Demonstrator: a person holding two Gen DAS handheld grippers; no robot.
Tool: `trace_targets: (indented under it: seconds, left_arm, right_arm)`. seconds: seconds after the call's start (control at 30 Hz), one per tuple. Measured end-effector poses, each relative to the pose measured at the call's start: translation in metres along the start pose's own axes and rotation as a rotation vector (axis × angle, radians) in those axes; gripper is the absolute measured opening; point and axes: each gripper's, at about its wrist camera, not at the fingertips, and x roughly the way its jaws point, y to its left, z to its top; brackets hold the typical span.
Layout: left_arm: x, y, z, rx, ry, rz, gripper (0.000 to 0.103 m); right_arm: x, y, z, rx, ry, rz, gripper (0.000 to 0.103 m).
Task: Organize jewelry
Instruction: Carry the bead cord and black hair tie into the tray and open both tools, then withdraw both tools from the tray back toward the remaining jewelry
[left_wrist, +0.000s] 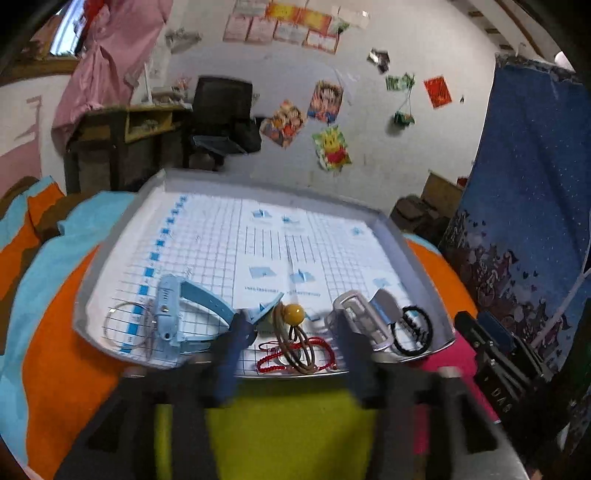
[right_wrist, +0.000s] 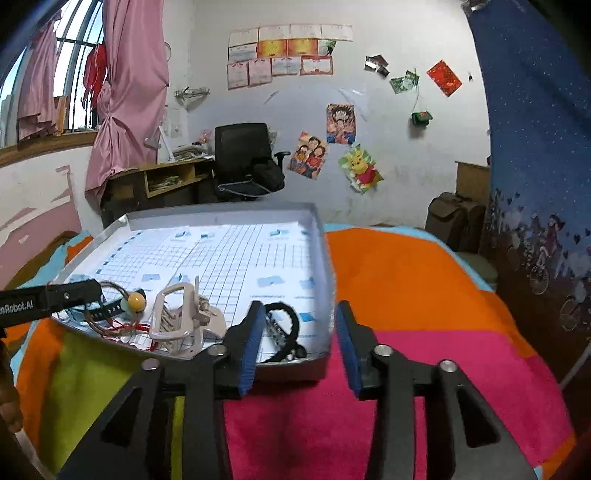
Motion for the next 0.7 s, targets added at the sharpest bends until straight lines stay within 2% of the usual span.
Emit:
trace_targets:
  seconds: [0.03,0.17,0.23,0.33,0.37,0.43,0.5,0.7]
  left_arm:
    - [-0.007,-0.001,-0.001,-0.004,-0.023,-0.001,0.070]
    - [-0.029,-0.004,-0.001,-0.011,-0.050,-0.002,0.073]
    - [-0.049,-0.007,-0.003,-0.008,-0.090,0.010,0.084]
    - [-0.076,-0.012,-0.008,0.014,-0.137,0.023,0.092]
    - [-0.083,-0.014,-0.010,0.020,-0.148,0.027,0.093]
    - [-0.101,-0.017,-0.016,0.031,-0.175,0.040,0.096]
    - [-0.123,-0.017,-0.023,0.015,-0.196,0.044,0.099]
    - [-0.175,-0.021,-0.047,0.016,-0.251,0.076,0.103]
  right_arm:
    - [-0.006,-0.003,0.003,0.007,-0.008,0.003,0.041]
    - [-0.030,-0.010,0.011,0.000,-0.032,-0.002,0.050]
    - [-0.042,-0.012,0.015,0.003,-0.038,0.011,0.054]
    - [-0.067,-0.016,0.017,0.022,-0.072,0.030,0.067]
    - [-0.074,-0.017,0.018,0.030,-0.083,0.044,0.071]
    - [-0.093,-0.019,0.018,0.032,-0.111,0.066,0.073]
    - [-0.114,-0.019,0.017,0.035,-0.134,0.083,0.081]
    - [-0.176,-0.024,0.008,0.037,-0.191,0.125,0.097]
